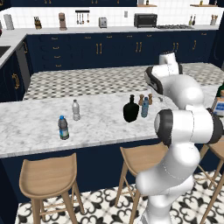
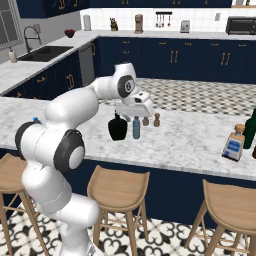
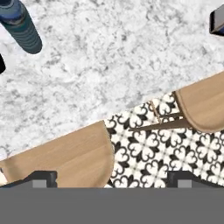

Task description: Move the plastic bottles in the middle to the plastics group, and the glass bottles in the middle to the glass group.

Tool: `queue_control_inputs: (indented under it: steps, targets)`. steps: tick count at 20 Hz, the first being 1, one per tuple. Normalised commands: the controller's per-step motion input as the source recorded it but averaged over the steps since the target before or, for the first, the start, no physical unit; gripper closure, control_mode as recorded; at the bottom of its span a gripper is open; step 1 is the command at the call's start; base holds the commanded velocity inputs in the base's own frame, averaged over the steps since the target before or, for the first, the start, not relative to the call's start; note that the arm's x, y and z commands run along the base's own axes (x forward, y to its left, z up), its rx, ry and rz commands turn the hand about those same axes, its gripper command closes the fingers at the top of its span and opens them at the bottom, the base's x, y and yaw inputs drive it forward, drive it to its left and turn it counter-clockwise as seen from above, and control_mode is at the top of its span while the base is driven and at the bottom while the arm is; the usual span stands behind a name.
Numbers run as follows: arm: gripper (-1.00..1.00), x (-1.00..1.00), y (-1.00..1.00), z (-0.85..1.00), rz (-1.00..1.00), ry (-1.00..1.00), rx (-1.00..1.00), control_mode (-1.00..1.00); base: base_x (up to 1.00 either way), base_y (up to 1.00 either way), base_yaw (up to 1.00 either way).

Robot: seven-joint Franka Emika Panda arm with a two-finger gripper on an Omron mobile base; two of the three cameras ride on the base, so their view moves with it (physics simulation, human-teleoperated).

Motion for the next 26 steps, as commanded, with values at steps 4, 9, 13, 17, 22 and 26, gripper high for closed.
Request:
queue_control_inputs:
  steps: [4,9,13,17,22,26]
  targets:
    - [-1.0,0.14,0.67,-0.22,0.25,-0.23,0.11,-1.0,0.0,0.0,0.0]
    - [-1.0,0.25,0.5,-0.08,0.21,-0.17,0.21,-1.0,0.0,0.0,0.0]
    - [-1.0,0.46,0.66,0.0,0.09,0.0,0.04,-1.0,0.0,0.0,0.0]
    - [-1.0,0.49,0.45,-0.09,0.09,0.0,0.0,-1.0,0.0,0.0,0.0]
    - [-1.0,0.57,0.31,-0.2,0.12,0.0,0.0,-1.0,0.0,0.0,0.0]
    - [-1.0,0.56,0.2,-0.25,0.1,0.0,0.0,-1.0,0.0,0.0,0.0]
